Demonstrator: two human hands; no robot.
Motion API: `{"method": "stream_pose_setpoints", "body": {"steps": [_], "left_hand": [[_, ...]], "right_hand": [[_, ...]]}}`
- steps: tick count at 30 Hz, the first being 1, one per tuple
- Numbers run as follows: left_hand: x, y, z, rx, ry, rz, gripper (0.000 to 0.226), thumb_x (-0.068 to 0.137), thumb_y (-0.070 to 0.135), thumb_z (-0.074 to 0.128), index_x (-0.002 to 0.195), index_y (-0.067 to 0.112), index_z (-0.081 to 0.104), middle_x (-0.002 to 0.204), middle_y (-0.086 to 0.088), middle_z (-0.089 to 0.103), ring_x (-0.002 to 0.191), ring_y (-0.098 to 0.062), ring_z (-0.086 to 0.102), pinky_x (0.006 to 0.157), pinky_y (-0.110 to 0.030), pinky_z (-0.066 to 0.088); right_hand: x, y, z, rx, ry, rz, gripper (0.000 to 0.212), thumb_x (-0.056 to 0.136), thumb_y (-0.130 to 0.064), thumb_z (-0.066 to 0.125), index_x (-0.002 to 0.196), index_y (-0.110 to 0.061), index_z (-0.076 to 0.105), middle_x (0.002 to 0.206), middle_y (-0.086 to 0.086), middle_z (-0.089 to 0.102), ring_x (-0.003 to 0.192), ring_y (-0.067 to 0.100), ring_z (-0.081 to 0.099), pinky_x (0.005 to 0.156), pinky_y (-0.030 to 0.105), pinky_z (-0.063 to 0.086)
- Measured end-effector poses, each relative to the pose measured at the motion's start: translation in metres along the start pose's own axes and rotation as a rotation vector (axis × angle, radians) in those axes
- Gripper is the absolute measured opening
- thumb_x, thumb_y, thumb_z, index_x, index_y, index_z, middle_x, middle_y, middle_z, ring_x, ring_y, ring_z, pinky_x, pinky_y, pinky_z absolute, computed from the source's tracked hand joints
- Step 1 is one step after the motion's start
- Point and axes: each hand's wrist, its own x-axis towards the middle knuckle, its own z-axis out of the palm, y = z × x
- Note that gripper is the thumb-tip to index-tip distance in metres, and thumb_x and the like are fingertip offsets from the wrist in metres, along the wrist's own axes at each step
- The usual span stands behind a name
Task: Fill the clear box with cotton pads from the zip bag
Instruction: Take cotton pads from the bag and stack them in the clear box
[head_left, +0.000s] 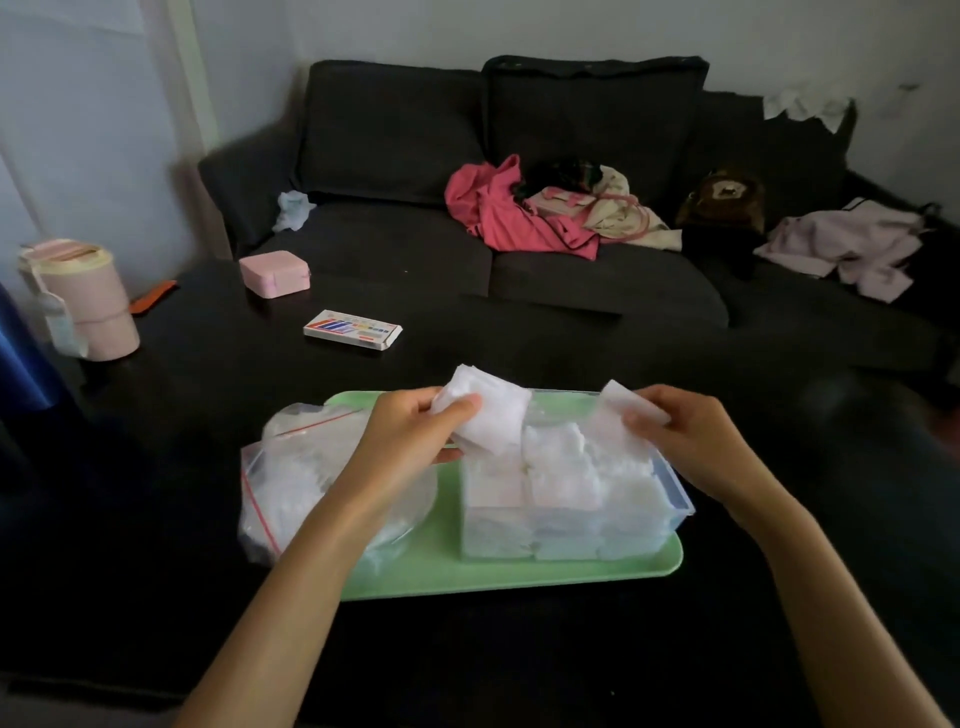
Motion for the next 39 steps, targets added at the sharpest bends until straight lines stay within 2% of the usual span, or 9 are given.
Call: {"method": "stream_pose_setpoints", "body": {"steps": [7,12,17,20,25,28,33,36,39], "left_hand": [[0.007,-0.003,0.035,0.018,-0.034,-0.008,0.016,0.088,0.017,0.064,0.075,0.025,0.069,0.063,0.019,0.069,0.062,0.006,0.065,0.054,-0.013,0.053],[0.01,-0.005,0.039,0.038,-0.028,-0.024,0.013,0.088,0.019,0.064,0.078,0.024,0.07,0.067,0.015,0.07,0.063,0.004,0.065,0.054,-0.012,0.051],[0.012,-0.007,0.041,0.05,-0.036,-0.034,0.013,0.088,0.021,0.064,0.078,0.024,0.071,0.066,0.018,0.07,0.064,0.003,0.066,0.052,-0.011,0.05],[0.012,-0.007,0.044,0.026,-0.035,-0.082,0.012,0.088,0.02,0.064,0.079,0.022,0.071,0.071,0.01,0.072,0.066,-0.001,0.068,0.055,-0.014,0.053],[0.01,-0.005,0.05,-0.22,-0.091,-0.276,0.019,0.091,0.016,0.059,0.107,0.007,0.065,0.101,-0.011,0.072,0.09,-0.02,0.071,0.072,-0.026,0.059],[0.008,-0.003,0.055,-0.312,-0.164,-0.324,0.025,0.091,0.01,0.055,0.113,0.001,0.062,0.105,-0.015,0.07,0.091,-0.023,0.07,0.077,-0.029,0.058],[0.007,-0.004,0.065,-0.281,-0.204,-0.346,0.024,0.093,0.004,0.052,0.114,0.001,0.062,0.106,-0.013,0.07,0.082,-0.017,0.068,0.081,-0.03,0.056],[0.006,-0.006,0.071,-0.243,-0.203,-0.297,0.02,0.094,0.009,0.052,0.107,0.009,0.067,0.102,-0.007,0.071,0.088,-0.015,0.067,0.088,-0.03,0.053],[0.005,-0.009,0.076,-0.16,-0.238,-0.217,0.018,0.094,0.019,0.054,0.097,0.019,0.072,0.098,0.002,0.072,0.094,-0.009,0.064,0.083,-0.024,0.048]], "right_hand": [[-0.006,0.03,-0.028,-0.278,-0.257,-0.021,0.018,0.093,-0.017,0.053,0.095,-0.029,0.067,0.091,-0.01,0.067,0.089,0.011,0.063,0.084,0.032,0.05],[0.0,0.031,-0.019,-0.553,-0.325,-0.086,0.019,0.089,-0.028,0.059,0.106,-0.032,0.067,0.102,-0.019,0.063,0.092,0.004,0.051,0.101,0.036,0.035],[0.005,0.023,-0.023,-0.638,-0.139,-0.227,0.026,0.069,-0.038,0.078,0.081,-0.045,0.056,0.094,-0.017,0.051,0.091,0.004,0.041,0.08,0.024,0.031],[0.01,0.02,-0.021,-0.847,-0.171,-0.262,0.016,0.068,-0.049,0.076,0.076,-0.046,0.062,0.082,-0.017,0.04,0.087,0.008,0.036,0.077,0.025,0.024],[0.011,0.023,-0.003,-1.005,-0.255,-0.235,0.008,0.078,-0.046,0.068,0.084,-0.042,0.071,0.078,-0.014,0.036,0.087,0.011,0.036,0.079,0.026,0.025],[0.011,0.015,-0.017,-0.834,-0.223,-0.203,0.004,0.08,-0.041,0.068,0.081,-0.045,0.067,0.077,-0.015,0.04,0.083,0.008,0.04,0.078,0.024,0.031],[-0.002,-0.001,-0.017,-0.035,0.26,-0.201,0.01,0.082,-0.028,0.067,0.084,-0.038,0.069,0.073,-0.011,0.067,0.069,0.001,0.062,0.06,0.012,0.05],[-0.006,0.003,0.001,0.11,0.08,0.066,0.036,0.085,-0.042,0.063,0.114,-0.022,0.065,0.097,-0.007,0.069,0.087,0.007,0.065,0.08,0.029,0.056],[-0.005,0.008,0.01,0.275,-0.076,0.174,0.034,0.087,-0.04,0.062,0.111,-0.016,0.066,0.097,-0.007,0.07,0.087,0.008,0.067,0.073,0.02,0.056]]}}
